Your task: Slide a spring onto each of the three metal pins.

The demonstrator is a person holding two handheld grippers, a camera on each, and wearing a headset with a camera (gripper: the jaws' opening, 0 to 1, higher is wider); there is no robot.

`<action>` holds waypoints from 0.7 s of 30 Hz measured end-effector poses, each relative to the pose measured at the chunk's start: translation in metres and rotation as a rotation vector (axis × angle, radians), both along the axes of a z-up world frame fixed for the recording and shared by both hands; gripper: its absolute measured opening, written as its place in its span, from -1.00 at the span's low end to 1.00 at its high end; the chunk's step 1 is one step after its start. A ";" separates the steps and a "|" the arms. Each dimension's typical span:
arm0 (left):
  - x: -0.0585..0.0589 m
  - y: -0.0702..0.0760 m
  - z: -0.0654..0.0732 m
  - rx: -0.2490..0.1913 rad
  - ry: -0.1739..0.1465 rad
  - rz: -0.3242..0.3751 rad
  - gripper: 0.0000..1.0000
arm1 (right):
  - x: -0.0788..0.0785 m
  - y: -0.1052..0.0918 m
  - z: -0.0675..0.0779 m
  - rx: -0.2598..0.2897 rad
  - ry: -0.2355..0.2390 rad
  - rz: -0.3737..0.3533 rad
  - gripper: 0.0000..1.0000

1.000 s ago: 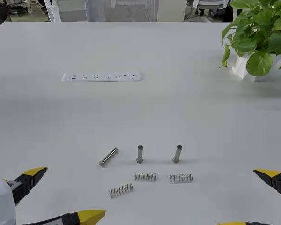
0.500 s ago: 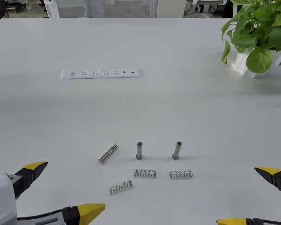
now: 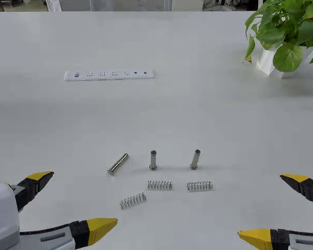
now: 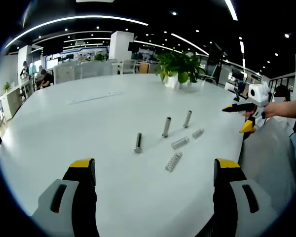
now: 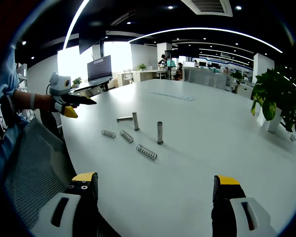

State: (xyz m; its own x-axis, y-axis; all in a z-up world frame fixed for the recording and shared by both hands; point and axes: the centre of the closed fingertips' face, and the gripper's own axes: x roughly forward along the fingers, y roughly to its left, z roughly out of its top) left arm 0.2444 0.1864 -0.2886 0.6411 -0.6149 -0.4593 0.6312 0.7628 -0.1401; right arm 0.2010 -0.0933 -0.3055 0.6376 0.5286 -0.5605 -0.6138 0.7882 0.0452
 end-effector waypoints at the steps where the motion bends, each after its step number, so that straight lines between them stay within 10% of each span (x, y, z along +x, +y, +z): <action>1: 0.001 0.000 0.001 0.002 -0.001 -0.002 0.98 | 0.000 0.001 0.000 0.001 0.000 0.000 0.93; 21: 0.016 -0.010 -0.003 0.062 0.018 -0.107 0.98 | 0.009 0.008 0.008 0.003 -0.019 0.034 0.93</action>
State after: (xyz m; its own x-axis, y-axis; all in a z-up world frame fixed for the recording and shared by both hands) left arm 0.2602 0.1760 -0.2916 0.5646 -0.6495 -0.5093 0.7074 0.6987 -0.1068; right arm 0.2102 -0.0849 -0.2972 0.6295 0.5518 -0.5470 -0.6411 0.7666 0.0356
